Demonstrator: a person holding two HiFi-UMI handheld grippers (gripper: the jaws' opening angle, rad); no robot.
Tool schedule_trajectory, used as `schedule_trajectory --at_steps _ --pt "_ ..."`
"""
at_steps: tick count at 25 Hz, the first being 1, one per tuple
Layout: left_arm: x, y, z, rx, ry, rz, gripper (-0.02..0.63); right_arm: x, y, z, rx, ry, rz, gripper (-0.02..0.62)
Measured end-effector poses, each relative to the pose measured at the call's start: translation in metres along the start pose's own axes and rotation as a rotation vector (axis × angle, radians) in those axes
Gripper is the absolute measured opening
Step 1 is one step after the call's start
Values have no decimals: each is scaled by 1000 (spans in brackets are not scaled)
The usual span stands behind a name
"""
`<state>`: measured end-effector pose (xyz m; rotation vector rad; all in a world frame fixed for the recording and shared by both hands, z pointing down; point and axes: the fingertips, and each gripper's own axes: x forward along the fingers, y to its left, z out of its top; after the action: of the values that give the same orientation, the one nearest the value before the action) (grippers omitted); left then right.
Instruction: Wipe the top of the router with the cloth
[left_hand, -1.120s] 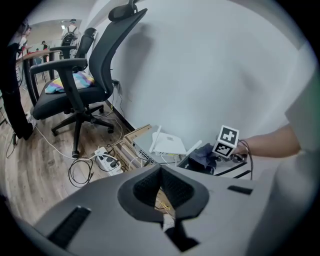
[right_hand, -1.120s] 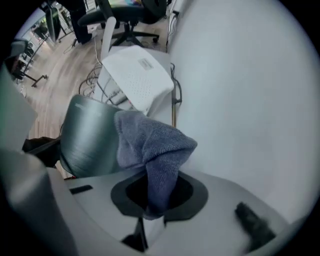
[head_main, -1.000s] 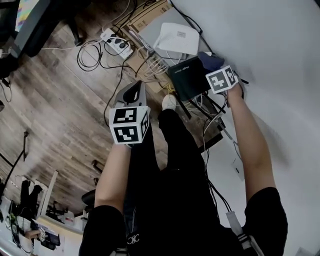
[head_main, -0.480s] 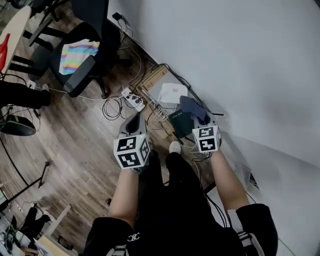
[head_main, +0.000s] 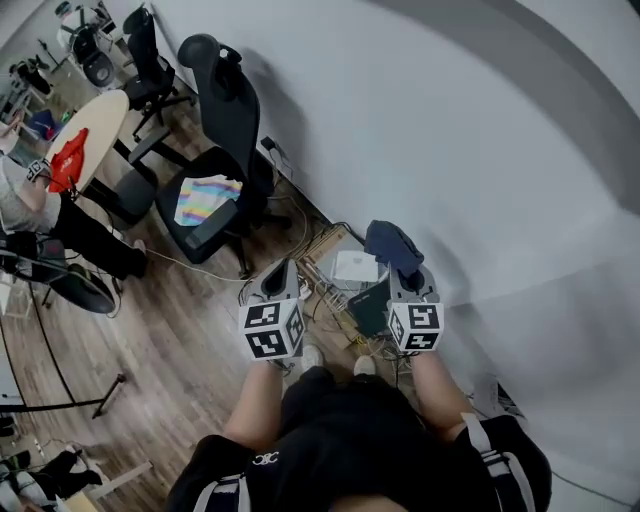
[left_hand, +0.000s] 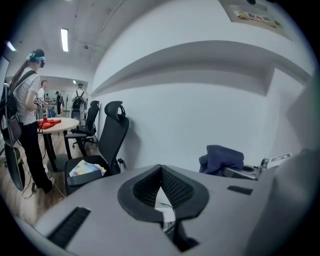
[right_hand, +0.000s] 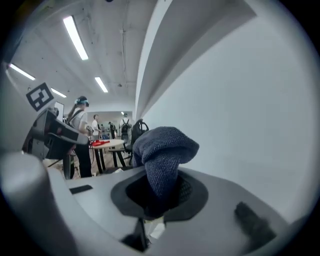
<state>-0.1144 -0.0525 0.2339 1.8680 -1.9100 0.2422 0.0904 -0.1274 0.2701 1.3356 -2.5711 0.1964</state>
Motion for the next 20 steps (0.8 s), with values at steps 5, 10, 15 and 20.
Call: schedule_trajectory --at_steps 5,10,15,20 --pt "-45 -24 55 53 -122 -21 5 -40 5 78 -3 -165 38 55" --pt "-56 -45 97 86 -208 -52 5 -45 0 111 11 -209 46 54" --pt "-61 -56 112 84 -242 -78 5 -48 -4 119 38 -214 45 54" --pt "-58 -50 118 93 -255 -69 5 -43 -8 128 47 -225 30 54"
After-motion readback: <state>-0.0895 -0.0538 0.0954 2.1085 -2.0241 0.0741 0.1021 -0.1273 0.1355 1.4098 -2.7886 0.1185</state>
